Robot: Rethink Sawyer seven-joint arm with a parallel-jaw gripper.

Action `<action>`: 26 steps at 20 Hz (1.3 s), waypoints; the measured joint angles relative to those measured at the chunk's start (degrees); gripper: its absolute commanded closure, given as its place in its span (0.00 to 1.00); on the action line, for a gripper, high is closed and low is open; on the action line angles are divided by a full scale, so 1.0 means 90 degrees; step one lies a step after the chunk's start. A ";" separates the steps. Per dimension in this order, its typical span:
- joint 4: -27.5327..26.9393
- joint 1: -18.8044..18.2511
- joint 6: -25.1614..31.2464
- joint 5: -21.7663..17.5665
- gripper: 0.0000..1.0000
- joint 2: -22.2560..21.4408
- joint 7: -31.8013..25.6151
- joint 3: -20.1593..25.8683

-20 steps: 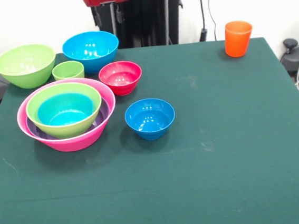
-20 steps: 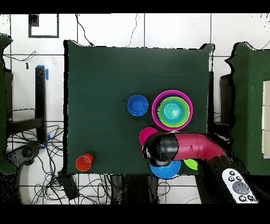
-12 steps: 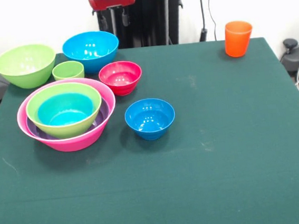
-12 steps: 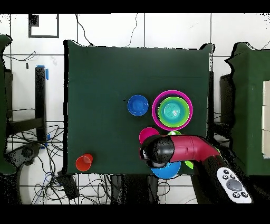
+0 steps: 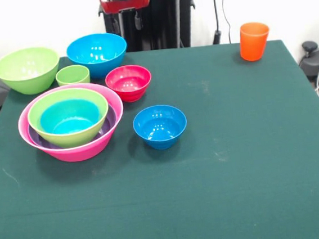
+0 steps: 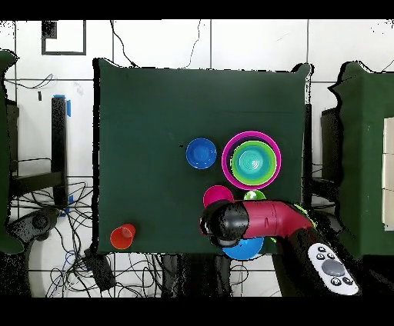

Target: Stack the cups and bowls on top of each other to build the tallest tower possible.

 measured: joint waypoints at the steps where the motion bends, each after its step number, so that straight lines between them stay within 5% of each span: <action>1: 0.0013 0.0020 0.0000 0.0001 0.00 -0.0026 0.0000 -0.0015; 18: 0.0444 0.0900 -0.0037 0.0745 0.00 -0.0864 0.0133 -0.0087; 26: 0.0481 0.1399 -0.0694 0.0976 0.00 -0.0820 0.0488 -0.0305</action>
